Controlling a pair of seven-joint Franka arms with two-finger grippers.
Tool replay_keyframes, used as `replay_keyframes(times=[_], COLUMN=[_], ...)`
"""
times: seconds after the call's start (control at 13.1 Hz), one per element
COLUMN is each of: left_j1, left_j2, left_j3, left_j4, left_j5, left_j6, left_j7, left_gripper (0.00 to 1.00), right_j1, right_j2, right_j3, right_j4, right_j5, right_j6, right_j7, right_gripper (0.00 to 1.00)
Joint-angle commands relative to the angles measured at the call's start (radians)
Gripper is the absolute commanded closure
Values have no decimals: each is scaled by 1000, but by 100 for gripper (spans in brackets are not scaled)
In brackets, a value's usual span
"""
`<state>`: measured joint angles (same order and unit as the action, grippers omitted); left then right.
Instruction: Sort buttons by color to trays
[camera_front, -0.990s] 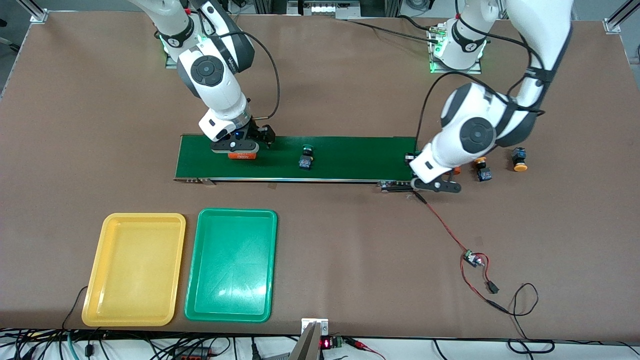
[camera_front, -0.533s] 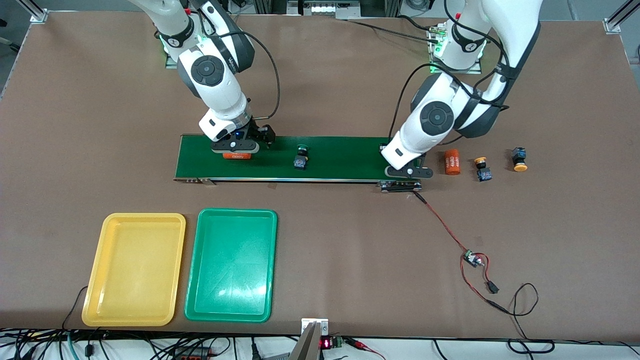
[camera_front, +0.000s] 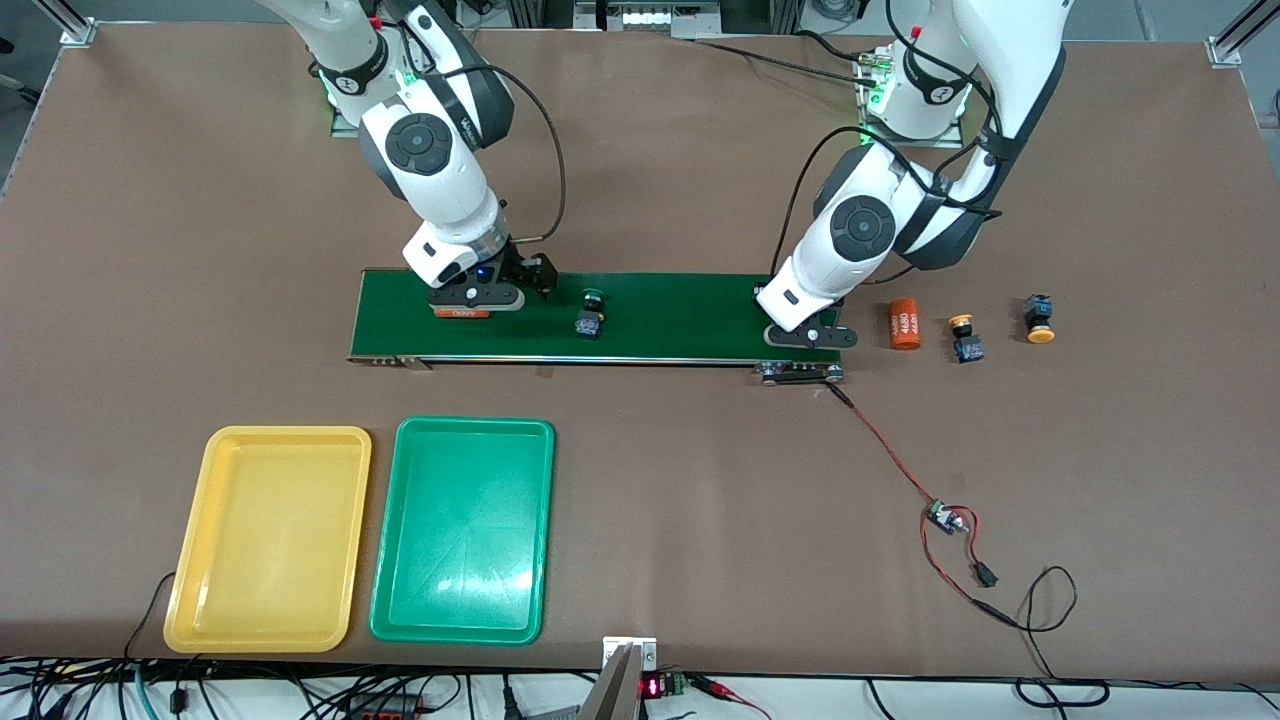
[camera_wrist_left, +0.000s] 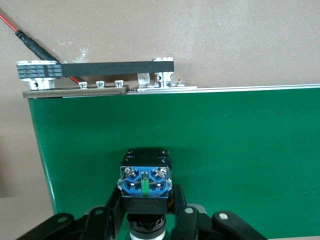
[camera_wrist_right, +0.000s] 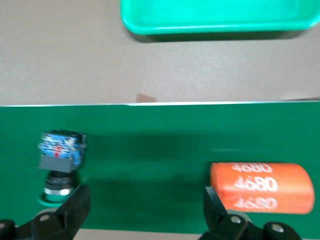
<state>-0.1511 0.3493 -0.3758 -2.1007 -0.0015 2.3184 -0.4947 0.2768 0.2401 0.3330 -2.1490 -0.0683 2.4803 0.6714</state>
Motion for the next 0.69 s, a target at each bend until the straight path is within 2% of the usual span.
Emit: replay_keyframes(times=[0.0,0.38,0.46,0.53,0.61], left_j1=[-10,-10,-10,-10,-10], left_j2=[-18,3,5,5,7], left_j3=[11,12,12,15,17], left_j4=[-12,-12,-12,-12,-12], left_j5=[-20,-17,-17,-15,-15], left_j6=[16,75,75,73,73], left_j7=[-5,-5,-4,-2,1], left_gripper=[100,99,93,61,1], right_j1=[30,31,31,33,35], right_j2=[45,56,57,64,68], right_j3=[-22,-22,-22,-22,-22], right_j4=[61,63,63,72,78], right_j5=[-24,-22,-22,-22,-22], right_j6=[-18,-17,-12,-12,-12], right_j7=[27,28,31,31,31], right_gripper=[0,0,0,0,0])
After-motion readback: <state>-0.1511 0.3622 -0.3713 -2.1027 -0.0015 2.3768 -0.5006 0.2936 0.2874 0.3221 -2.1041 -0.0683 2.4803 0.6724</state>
